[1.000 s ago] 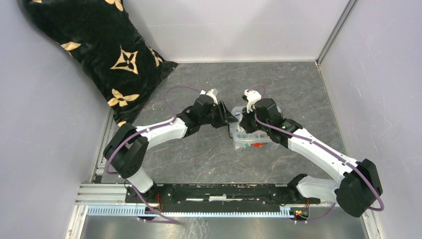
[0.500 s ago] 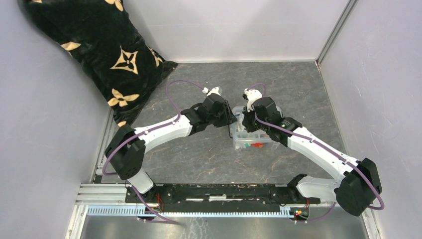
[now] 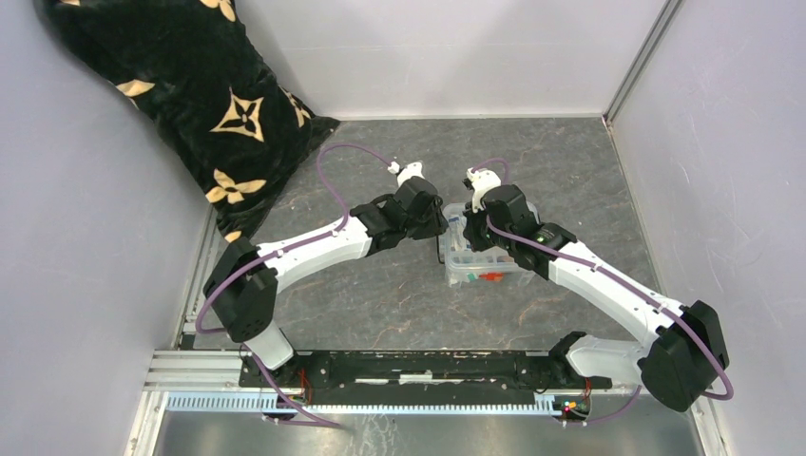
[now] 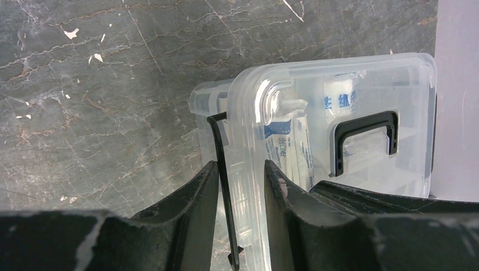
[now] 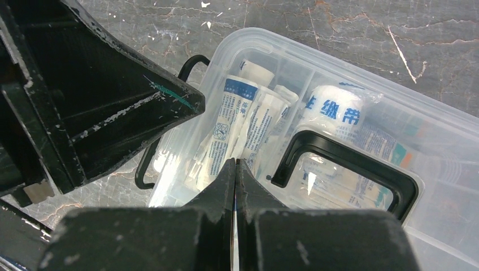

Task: Organize the medicine kit
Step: Close the lid of the medicine box.

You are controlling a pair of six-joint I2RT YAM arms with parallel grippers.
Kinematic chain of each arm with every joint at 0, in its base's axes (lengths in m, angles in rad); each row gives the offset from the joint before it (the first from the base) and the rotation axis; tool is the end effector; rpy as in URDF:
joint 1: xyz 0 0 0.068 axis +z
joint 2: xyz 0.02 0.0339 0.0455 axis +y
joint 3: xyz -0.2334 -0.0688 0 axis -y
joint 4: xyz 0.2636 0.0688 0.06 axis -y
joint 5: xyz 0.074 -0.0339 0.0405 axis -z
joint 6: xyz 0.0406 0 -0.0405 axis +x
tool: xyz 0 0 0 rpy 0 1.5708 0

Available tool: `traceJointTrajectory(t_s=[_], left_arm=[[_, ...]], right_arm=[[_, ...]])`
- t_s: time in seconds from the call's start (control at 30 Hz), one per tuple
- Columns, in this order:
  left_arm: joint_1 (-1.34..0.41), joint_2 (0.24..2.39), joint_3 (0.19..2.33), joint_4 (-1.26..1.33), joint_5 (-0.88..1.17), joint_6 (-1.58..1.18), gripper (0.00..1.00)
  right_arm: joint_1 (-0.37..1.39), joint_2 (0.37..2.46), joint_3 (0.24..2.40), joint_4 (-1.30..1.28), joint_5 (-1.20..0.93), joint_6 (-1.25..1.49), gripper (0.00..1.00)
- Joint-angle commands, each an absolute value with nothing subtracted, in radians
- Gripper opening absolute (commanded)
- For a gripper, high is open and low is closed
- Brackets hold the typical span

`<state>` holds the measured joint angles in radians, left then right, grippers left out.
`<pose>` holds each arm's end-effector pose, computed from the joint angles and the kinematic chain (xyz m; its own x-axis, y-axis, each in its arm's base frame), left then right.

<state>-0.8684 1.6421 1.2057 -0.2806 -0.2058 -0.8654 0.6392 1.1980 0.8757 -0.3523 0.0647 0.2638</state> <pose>0.2561 -0.2897 0.2145 -0.7684 -0.2458 -0.5909 0.0967 0.8681 -0.4868 0.2371 0.1730 0.2328 -0.6286 -0.1430 -0.7645 -0.4049 0.8994 0.1646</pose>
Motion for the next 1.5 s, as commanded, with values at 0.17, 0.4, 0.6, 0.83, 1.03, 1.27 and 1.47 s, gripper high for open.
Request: traceJointTrajectory(t_s=[0.17, 0.4, 0.6, 0.83, 1.03, 1.27, 1.47], left_arm=[[-0.900, 1.711, 1.209, -0.478, -0.279, -0.791, 0.40], [-0.924, 1.724, 1.248, -0.513, -0.296, -0.797, 0.35], [-0.934, 1.728, 1.267, -0.542, -0.309, -0.806, 0.29], [-0.958, 1.733, 1.282, -0.567, -0.300, -0.832, 0.26], [-0.977, 1.739, 1.283, -0.575, -0.278, -0.856, 0.26], [-0.985, 1.737, 1.300, -0.601, -0.298, -0.862, 0.27], [-0.985, 1.727, 1.326, -0.617, -0.311, -0.861, 0.38]], right_arm=[[0.636, 1.227, 0.844, -0.428, 0.081, 0.253, 0.00], [0.636, 1.221, 0.838, -0.425, 0.080, 0.255, 0.00], [0.636, 1.219, 0.832, -0.422, 0.075, 0.258, 0.00], [0.636, 1.219, 0.830, -0.419, 0.074, 0.260, 0.00], [0.635, 1.218, 0.826, -0.417, 0.074, 0.260, 0.00], [0.637, 1.221, 0.827, -0.414, 0.072, 0.260, 0.00], [0.636, 1.222, 0.831, -0.414, 0.067, 0.258, 0.00]])
